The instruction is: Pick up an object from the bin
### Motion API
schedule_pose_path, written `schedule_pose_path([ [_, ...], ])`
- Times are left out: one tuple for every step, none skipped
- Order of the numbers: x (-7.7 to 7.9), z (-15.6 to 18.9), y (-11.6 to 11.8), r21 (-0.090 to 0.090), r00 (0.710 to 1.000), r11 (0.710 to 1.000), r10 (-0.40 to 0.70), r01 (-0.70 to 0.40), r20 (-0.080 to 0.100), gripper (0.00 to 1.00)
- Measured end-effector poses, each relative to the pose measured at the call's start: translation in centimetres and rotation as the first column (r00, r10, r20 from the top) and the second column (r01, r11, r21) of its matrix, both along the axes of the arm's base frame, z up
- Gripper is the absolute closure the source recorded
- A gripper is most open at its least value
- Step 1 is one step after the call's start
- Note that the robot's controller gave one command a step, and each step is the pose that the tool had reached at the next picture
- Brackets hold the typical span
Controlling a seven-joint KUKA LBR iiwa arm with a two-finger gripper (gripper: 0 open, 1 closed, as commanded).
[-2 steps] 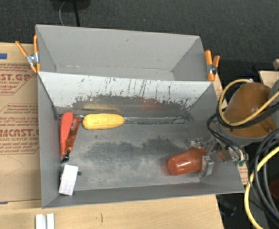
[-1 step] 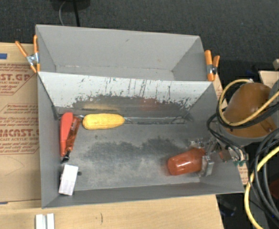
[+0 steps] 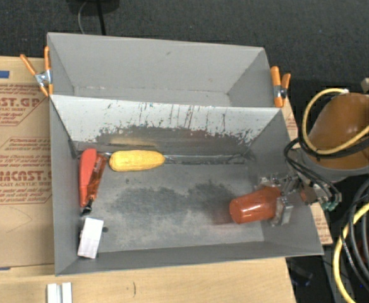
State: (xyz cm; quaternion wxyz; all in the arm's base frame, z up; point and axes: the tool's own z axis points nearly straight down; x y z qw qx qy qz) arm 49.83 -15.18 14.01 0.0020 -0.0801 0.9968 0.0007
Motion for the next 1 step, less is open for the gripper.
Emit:
schedule_pose_path([
  [0.12, 6.14, 0.79, 0.0, 0.999, 0.999, -0.04, 0.04, 0.004, 1.0],
])
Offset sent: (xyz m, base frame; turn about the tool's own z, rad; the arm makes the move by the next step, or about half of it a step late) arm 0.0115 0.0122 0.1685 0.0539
